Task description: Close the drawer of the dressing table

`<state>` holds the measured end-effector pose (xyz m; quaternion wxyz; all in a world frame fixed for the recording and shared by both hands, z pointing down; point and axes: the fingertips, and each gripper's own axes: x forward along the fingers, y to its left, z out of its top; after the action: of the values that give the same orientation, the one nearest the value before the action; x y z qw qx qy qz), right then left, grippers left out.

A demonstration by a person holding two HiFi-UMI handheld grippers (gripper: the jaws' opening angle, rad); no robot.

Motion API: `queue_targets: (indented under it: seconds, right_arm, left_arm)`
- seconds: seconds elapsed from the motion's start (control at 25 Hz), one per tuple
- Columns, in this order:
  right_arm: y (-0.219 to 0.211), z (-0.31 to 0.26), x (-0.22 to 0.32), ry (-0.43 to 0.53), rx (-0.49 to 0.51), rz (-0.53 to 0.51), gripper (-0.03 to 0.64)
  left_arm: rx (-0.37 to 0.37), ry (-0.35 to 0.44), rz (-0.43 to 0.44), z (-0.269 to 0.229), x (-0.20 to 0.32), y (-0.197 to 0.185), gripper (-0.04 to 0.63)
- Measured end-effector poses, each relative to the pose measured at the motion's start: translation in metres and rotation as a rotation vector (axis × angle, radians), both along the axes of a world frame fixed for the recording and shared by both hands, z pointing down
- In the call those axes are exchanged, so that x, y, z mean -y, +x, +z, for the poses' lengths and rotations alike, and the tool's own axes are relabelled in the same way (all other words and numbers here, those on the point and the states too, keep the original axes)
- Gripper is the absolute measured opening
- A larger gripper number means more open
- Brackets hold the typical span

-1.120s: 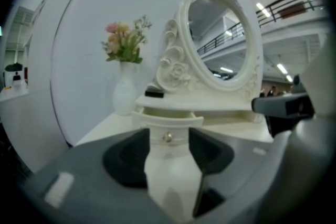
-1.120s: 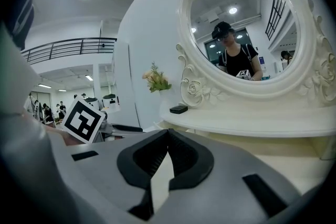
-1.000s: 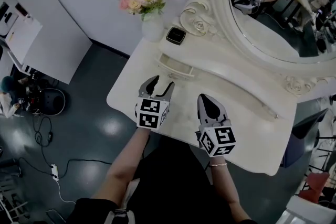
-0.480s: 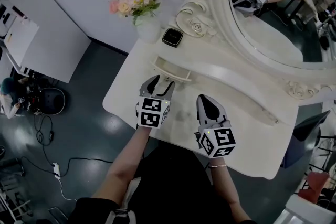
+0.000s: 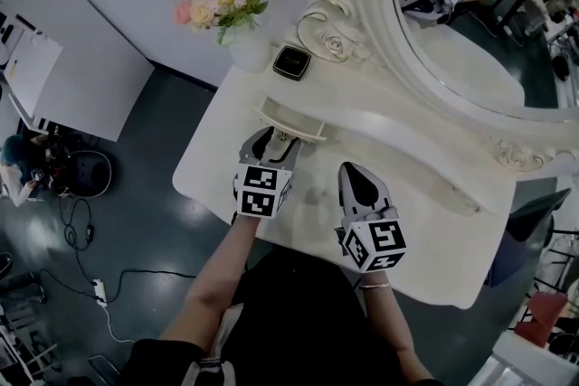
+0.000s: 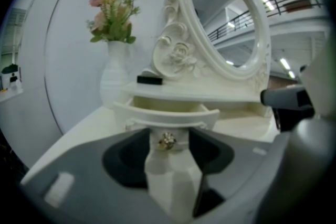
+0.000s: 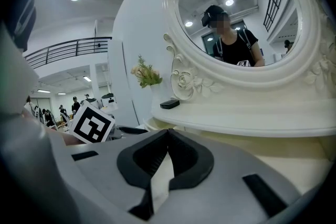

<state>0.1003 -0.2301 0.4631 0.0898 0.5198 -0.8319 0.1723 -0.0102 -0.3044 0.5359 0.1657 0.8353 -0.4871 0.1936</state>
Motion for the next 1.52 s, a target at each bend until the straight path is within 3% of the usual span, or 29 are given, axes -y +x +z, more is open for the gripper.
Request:
queue_targets:
  seconds: [1.52]
  right_arm:
    - [0.017, 0.009, 0.005, -0.026, -0.001, 0.028, 0.005]
  left_arm:
    - [-0.008, 0.002, -0.008, 0.001, 0.051, 0.025, 0.238]
